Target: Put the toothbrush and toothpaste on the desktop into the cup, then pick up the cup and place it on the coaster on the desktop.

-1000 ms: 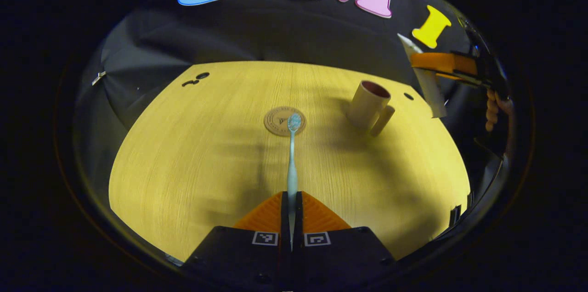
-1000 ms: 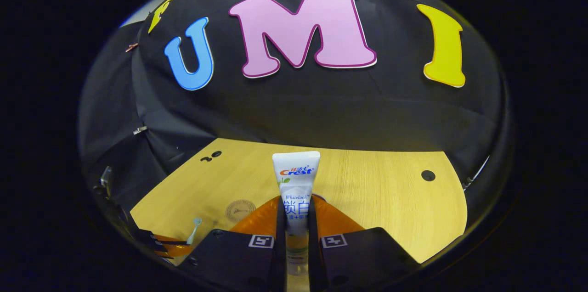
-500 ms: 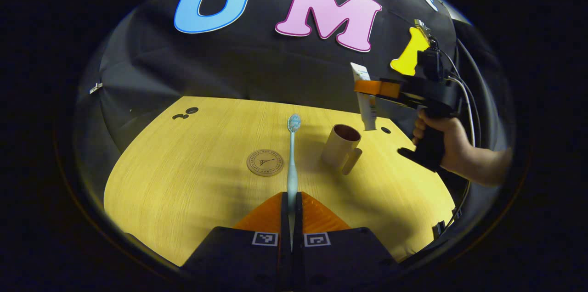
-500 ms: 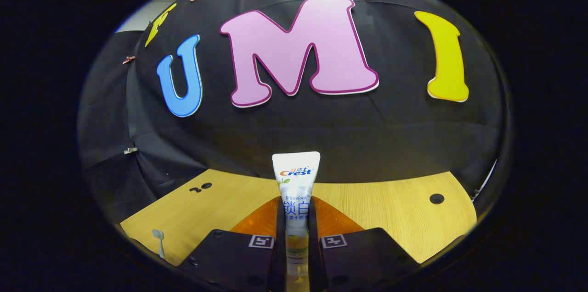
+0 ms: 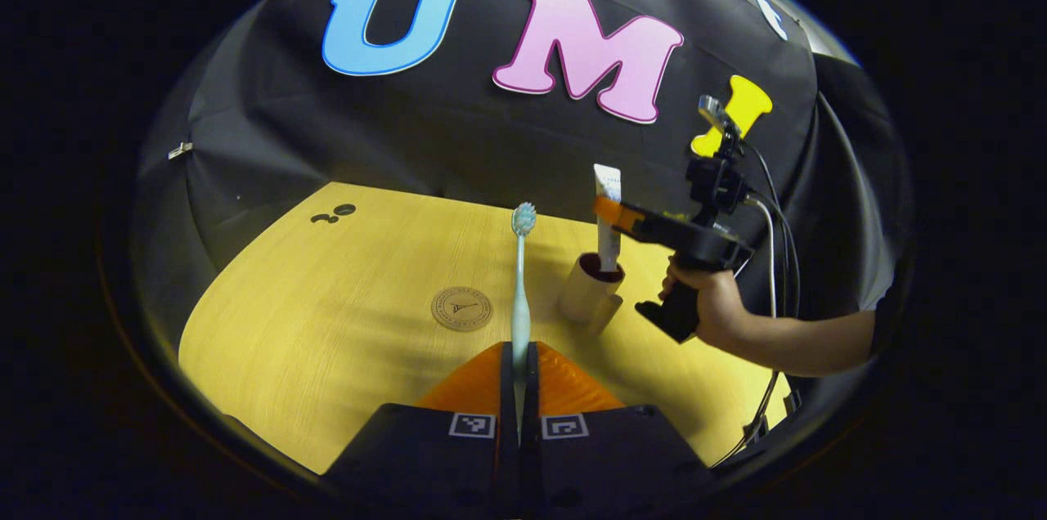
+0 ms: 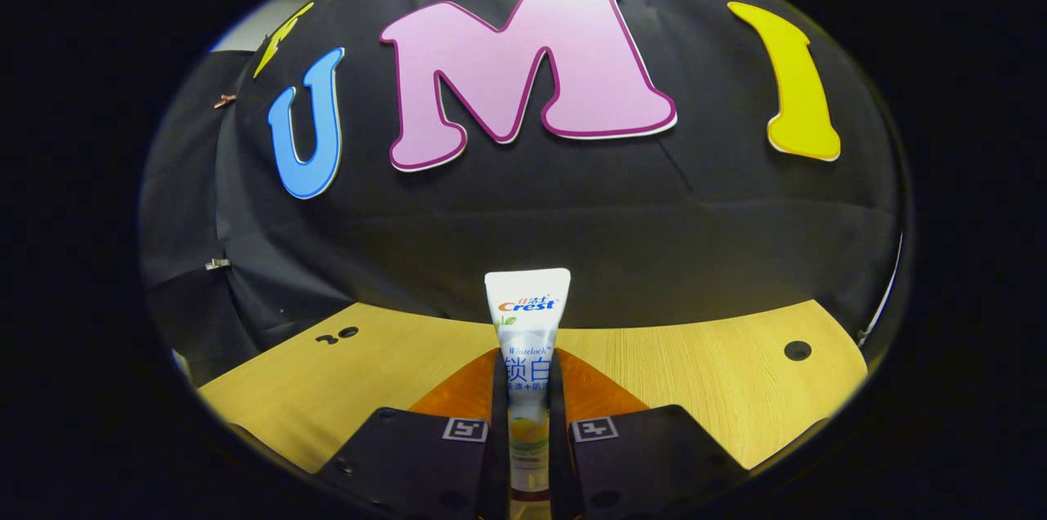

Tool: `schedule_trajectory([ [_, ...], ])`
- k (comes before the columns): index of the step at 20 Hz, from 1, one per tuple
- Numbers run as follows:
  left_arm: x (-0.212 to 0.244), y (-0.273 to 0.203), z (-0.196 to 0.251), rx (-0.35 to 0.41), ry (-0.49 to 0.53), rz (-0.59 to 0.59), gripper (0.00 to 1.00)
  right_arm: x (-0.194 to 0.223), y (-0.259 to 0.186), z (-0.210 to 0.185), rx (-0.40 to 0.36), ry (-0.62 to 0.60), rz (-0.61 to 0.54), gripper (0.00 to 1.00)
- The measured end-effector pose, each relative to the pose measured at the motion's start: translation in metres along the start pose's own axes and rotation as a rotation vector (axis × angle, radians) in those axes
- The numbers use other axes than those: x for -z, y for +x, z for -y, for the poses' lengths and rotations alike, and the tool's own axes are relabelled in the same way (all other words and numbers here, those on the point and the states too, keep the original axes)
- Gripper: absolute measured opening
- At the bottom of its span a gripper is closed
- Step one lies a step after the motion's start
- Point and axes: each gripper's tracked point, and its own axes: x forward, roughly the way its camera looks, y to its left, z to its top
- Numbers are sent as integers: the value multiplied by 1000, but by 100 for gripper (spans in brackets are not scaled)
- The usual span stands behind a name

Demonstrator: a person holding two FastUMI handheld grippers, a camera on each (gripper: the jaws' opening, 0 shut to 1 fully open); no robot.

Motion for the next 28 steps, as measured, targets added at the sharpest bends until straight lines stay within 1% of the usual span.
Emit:
schedule_trajectory([
  [3,-4,1,3,5,-22,18,6,13,-4,-5,-19,-26,12,22],
  [6,-1,3,5,16,-44,23,6,27,-6,-5,-17,-43,18,22],
  [7,-1,3,6,19,-49,24,2,30,-5,-4,-12,-43,23,22],
  [8,-2,4,7,24,-51,25,6,34,-5,-2,-8,-43,23,22],
  [10,1,7,9,30,-46,20,6,48,-2,4,6,-40,4,24],
  [12,4,11,12,41,-41,15,6,58,-3,6,4,-36,-8,27],
  [13,6,12,16,46,-43,12,2,64,-5,6,2,-42,-23,27],
  [14,6,13,19,54,-46,10,6,66,-7,4,-8,-46,-29,29],
  [16,3,17,28,74,-45,15,7,65,-13,2,-23,-44,-24,42],
  [17,2,19,33,84,-41,18,7,62,-15,3,-26,-38,-23,42],
  [18,0,21,37,94,-37,25,6,60,-19,6,-21,-31,-27,53],
  [19,-5,22,43,106,-39,36,6,57,-23,8,-17,-19,-32,71],
  [20,-11,26,48,120,-46,54,6,53,-29,13,-7,-15,-34,80],
  [21,-19,30,54,136,-57,72,6,51,-36,20,6,-18,-34,99],
  [24,-43,47,71,173,-70,127,6,42,-59,39,44,-25,-36,100],
  [25,-52,54,75,183,-62,146,6,42,-67,44,50,-21,-43,98],
  [28,-75,75,90,227,-64,202,6,46,-89,61,78,-21,-73,98],
])
